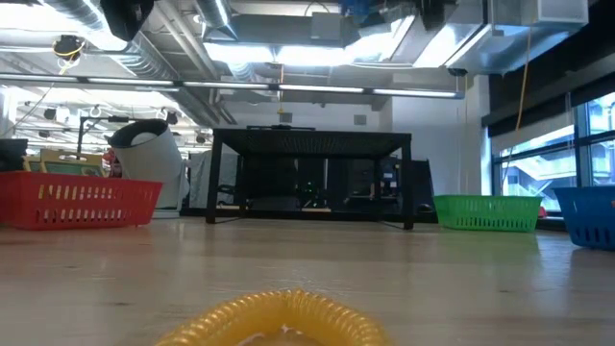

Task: Pick & Place Office Desk Supplies
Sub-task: Put the blue spring keychain into the green bin

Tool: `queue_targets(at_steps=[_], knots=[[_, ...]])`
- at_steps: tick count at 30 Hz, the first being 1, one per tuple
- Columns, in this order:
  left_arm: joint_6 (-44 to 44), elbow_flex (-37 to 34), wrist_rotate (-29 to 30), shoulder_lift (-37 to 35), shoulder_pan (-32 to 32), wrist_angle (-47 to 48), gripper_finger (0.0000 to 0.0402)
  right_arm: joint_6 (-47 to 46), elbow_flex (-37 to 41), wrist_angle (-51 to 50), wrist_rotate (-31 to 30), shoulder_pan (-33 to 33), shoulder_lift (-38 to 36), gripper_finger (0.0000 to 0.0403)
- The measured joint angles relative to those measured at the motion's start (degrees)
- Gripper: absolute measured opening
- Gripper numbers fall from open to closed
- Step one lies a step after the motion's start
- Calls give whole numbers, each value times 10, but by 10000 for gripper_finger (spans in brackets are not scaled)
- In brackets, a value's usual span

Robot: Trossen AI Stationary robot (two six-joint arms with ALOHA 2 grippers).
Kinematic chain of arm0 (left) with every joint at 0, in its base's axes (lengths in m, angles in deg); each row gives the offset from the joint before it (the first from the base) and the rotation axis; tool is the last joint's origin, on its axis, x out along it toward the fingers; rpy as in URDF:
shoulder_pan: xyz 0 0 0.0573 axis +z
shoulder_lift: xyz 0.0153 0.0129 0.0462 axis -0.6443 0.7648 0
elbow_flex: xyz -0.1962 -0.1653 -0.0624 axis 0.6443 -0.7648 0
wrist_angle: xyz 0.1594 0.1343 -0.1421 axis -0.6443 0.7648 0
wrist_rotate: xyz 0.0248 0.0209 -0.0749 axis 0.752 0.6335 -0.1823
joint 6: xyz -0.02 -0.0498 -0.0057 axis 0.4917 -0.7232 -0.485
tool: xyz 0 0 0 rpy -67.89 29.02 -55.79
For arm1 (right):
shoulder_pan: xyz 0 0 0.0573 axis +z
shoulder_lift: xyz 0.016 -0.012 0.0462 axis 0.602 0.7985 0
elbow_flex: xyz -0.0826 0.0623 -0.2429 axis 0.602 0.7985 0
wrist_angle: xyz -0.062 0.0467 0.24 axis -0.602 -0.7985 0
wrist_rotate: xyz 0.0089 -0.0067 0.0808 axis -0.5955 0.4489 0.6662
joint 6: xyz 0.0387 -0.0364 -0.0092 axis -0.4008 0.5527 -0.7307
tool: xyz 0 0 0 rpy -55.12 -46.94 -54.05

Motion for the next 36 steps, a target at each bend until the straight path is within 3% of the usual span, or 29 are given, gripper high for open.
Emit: queue_targets(at_steps=[7,13,21,29,36], knots=[[-1,0,-65,0,0,0,102,-134,0,-253,5,-87,-18,13],[-64,0,-46,0,0,0,102,-228,0,-429,-4,-112,-59,13],[-71,0,-45,0,0,22,102,-341,0,-617,-72,-118,-128,13],[-71,0,-49,0,0,74,102,-383,0,-676,-101,-164,-129,13],[-71,0,-131,0,0,88,102,-379,51,-667,-91,-237,-115,13]])
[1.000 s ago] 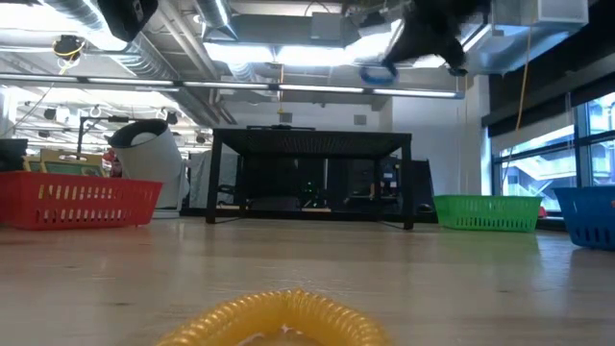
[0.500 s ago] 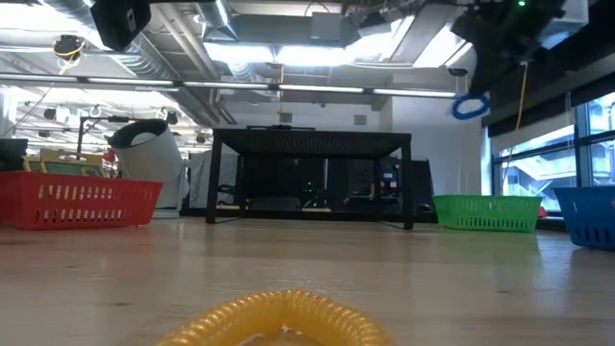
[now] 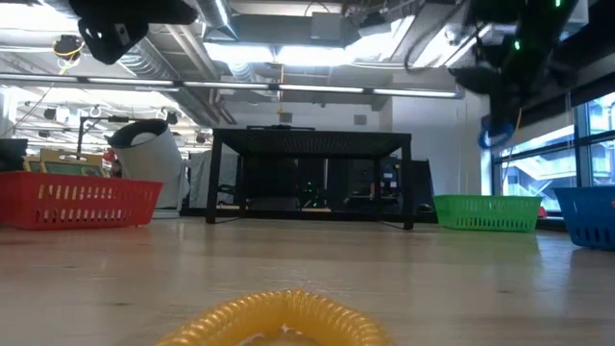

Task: Pick & Place Office Desk Supplies
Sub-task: Put the blue spring keychain into the green bin, then put the yellow spring keychain into the green bin

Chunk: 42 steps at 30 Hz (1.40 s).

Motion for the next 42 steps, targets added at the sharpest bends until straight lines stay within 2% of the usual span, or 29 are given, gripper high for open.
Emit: queue_targets(at_steps=[4,8,16,22,27,33,37,42], knots=[[0,0,-55,0,0,3,102,-2,65,40,23,-34,0,13],[0,0,-94,0,0,3,102,0,122,124,32,-61,0,13],[0,0,-96,0,0,3,102,0,210,298,28,-100,0,14],[33,0,-73,0,0,3,102,-1,249,365,59,-114,1,23],[35,0,-52,0,0,2,102,1,249,369,66,-115,1,74],[72,0,-6,0,0,3,102,21,248,367,70,-115,1,173],[99,0,33,0,0,3,102,26,221,339,95,-115,1,232],[129,0,80,0,0,3,102,40,146,253,94,-109,1,259]])
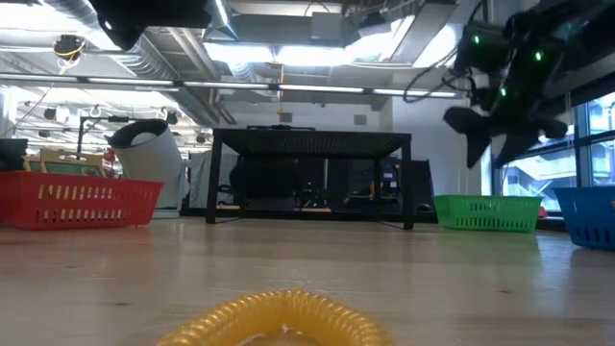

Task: Pick & Place Office Desk Supplies
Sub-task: Put the yellow spring keychain into the green bin

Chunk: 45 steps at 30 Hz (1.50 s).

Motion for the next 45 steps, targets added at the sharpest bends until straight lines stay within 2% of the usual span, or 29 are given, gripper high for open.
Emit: queue_targets(at_steps=[6,13,19,24,26,31,33,35,38,42,45], knots=[[7,0,28,0,0,0,102,19,-103,-67,-8,40,0,241],[-30,0,29,0,0,-2,102,26,-197,-103,-15,151,-1,202],[-26,0,39,0,15,-41,102,-39,-213,-99,-25,277,-1,174],[-27,0,30,0,58,-81,102,-118,-213,-98,-69,388,0,157],[-38,0,-4,0,80,-100,102,-144,-213,-91,-88,431,0,153],[-14,1,-144,44,129,-210,102,-164,-214,-50,-126,515,18,145],[8,23,-189,78,139,-246,102,-164,-214,-29,-134,537,33,143],[16,60,-229,116,143,-238,103,-164,-214,-19,-133,557,52,141],[20,127,-296,169,145,-175,111,-182,-214,-12,-132,583,81,139],[40,219,-376,229,141,-23,129,-204,-214,-14,-100,602,113,139],[72,271,-404,260,134,80,140,-218,-214,-14,-74,611,132,139]])
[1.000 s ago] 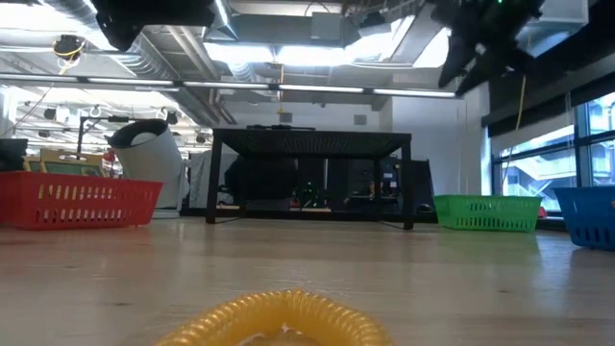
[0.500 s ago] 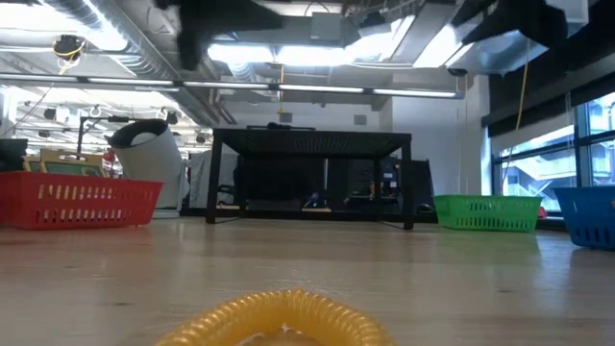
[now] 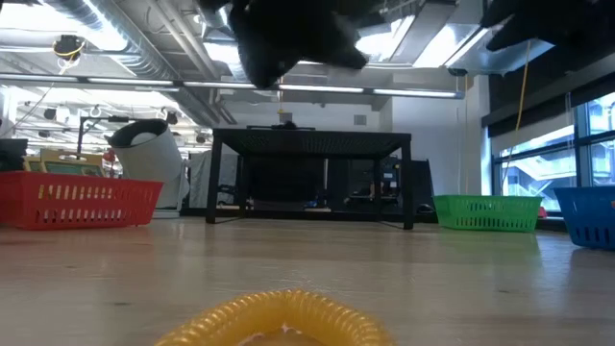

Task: Pick & Place Office Desk Supplies
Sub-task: Put the yellow spring keychain into the green bin

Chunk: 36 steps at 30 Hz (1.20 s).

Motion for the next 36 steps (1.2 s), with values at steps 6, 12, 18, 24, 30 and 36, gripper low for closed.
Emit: queue_targets(at_steps=[6,12,18,24,30,36], knots=[[23,40,-30,56,-23,49,150,-6,0,0,17,12,31,139],[43,49,-25,92,-49,53,148,-6,0,0,18,17,51,139],[39,49,-14,125,-49,35,148,-6,0,-1,18,17,64,139],[75,50,-7,152,-50,21,141,-6,0,-1,20,17,72,139],[117,53,23,159,-51,62,113,-5,0,-1,26,17,72,139],[113,52,6,159,-33,78,29,-5,0,-3,27,17,72,140]])
